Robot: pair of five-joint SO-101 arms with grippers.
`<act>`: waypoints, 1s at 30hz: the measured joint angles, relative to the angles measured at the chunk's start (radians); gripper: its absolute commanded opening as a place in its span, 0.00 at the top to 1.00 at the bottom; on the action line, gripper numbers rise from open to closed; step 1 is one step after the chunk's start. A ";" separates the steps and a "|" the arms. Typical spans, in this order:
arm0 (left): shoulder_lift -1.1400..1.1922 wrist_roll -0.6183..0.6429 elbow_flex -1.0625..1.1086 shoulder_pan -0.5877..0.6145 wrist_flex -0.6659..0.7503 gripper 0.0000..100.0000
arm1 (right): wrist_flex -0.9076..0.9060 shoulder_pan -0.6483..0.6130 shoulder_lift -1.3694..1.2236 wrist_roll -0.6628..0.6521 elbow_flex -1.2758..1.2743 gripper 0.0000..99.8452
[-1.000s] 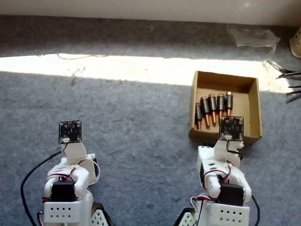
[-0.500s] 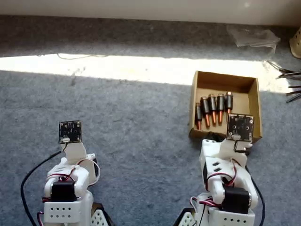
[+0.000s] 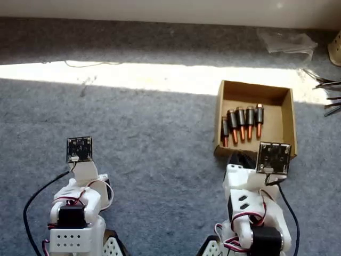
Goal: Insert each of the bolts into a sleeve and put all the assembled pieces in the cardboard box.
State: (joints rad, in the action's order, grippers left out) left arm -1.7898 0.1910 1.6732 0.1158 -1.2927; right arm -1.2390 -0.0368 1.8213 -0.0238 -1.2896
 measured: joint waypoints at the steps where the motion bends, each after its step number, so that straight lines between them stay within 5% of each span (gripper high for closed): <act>1: 0.000 0.000 0.000 0.000 0.000 0.99 | 0.000 -0.018 0.008 0.000 -0.021 1.00; 30: 0.000 0.000 0.000 0.000 0.000 0.99 | 0.026 -0.023 0.014 0.000 -0.373 0.99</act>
State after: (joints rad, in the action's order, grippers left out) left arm -1.7898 0.1910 1.6732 0.1158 -1.2927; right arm -1.2129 -0.0598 1.8351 -0.0238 -1.6625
